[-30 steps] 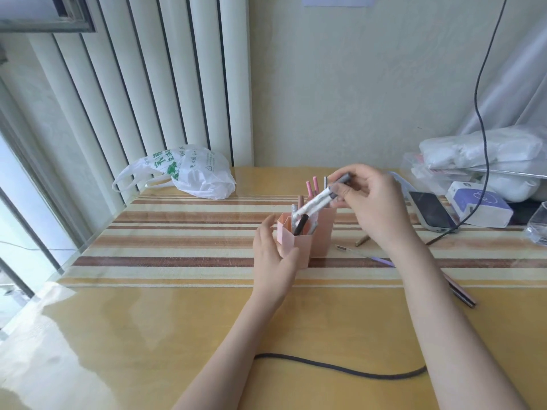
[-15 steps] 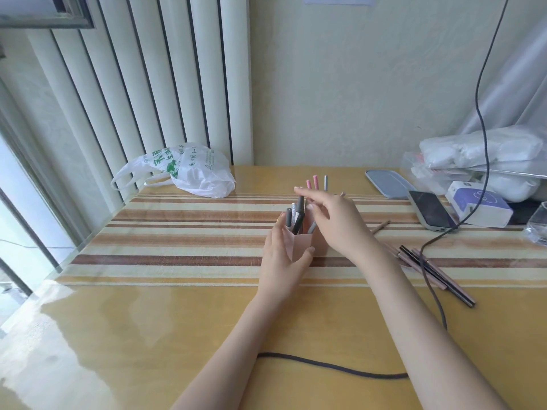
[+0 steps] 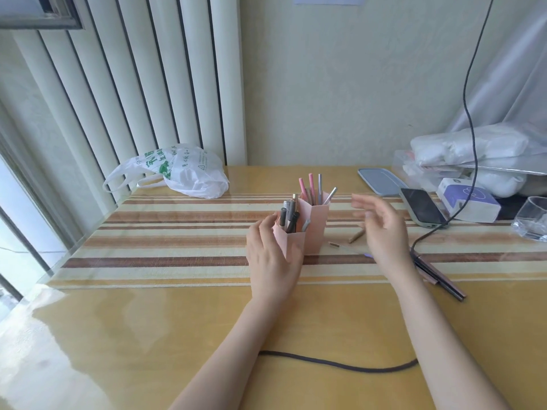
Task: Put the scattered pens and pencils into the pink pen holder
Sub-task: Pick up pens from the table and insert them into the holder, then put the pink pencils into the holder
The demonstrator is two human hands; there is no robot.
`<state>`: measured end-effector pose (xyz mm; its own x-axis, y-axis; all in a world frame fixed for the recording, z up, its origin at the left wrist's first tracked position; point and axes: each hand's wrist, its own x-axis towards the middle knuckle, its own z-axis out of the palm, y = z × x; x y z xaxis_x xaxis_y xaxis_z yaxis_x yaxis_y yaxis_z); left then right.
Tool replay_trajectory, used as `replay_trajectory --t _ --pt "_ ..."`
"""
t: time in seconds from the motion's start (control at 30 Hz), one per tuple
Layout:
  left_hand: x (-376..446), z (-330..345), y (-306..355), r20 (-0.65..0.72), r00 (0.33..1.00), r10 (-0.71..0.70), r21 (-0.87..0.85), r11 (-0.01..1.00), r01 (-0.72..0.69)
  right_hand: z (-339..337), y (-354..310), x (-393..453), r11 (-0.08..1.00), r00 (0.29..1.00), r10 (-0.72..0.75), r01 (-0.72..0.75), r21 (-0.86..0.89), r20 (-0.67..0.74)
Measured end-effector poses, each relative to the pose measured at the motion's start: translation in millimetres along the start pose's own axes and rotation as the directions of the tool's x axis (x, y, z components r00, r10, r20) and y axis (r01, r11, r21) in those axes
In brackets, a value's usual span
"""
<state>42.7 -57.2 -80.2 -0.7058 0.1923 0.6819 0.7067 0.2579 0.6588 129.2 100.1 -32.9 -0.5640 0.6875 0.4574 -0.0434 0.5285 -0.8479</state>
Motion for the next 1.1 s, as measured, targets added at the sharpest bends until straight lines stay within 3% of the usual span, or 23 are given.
replay_trajectory --t 0.07,0.17,0.23,0.37,0.43,0.5,0.67,0.8,0.9,1.0,1.1 --pt "-0.5 -0.6 3.8 -0.111 0.994 0.021 0.025 1.0 -0.018 -17.8 19.5 -0.1 0.986 0.993 0.102 -0.11 -0.129 -0.064" --pt "-4.0 1.0 5.6 -0.168 0.973 0.157 0.088 0.986 -0.144 -35.0 44.3 -4.4 0.879 0.944 0.319 -0.259 -0.4 0.089" --pt "-8.2 3.4 6.1 -0.114 0.944 0.308 0.131 0.947 -0.293 -35.2 54.7 -9.9 0.822 0.906 0.38 -0.239 -0.517 0.185" --pt "-16.1 9.5 15.4 0.104 0.826 0.553 0.133 0.816 -0.563 -27.8 63.4 -17.6 0.813 0.96 0.227 -0.093 -0.575 0.165" --pt "-19.3 14.3 22.5 0.239 0.793 0.561 0.183 0.776 -0.604 -25.5 66.1 -19.7 0.812 0.981 0.146 -0.044 -0.581 0.129" --pt "-21.7 22.2 27.9 0.337 0.805 0.488 0.24 0.782 -0.574 -25.0 64.5 -21.6 0.815 0.986 0.089 0.008 -0.579 0.138" --pt "-20.2 48.1 35.3 0.527 0.803 0.279 0.403 0.749 -0.525 -31.1 51.2 -19.6 0.937 0.976 0.062 0.015 -0.349 0.209" --pt "-14.0 59.9 37.9 0.514 0.845 0.149 0.486 0.761 -0.43 -37.3 45.1 -18.8 0.989 0.968 0.089 -0.059 -0.133 0.235" --pt "-10.1 59.7 36.5 0.489 0.865 0.112 0.483 0.791 -0.375 -44.0 41.8 -13.8 0.988 0.964 0.153 -0.152 -0.022 0.219" --pt "-5.5 55.3 29.8 0.437 0.895 0.09 0.45 0.839 -0.305 -52.1 31.4 -9.3 0.935 0.961 0.24 -0.267 0.234 0.137" --pt "-2.7 52.6 21.4 0.4 0.911 0.098 0.419 0.865 -0.277 -58.2 14.7 -2.7 0.854 0.966 0.257 -0.234 0.464 0.013"
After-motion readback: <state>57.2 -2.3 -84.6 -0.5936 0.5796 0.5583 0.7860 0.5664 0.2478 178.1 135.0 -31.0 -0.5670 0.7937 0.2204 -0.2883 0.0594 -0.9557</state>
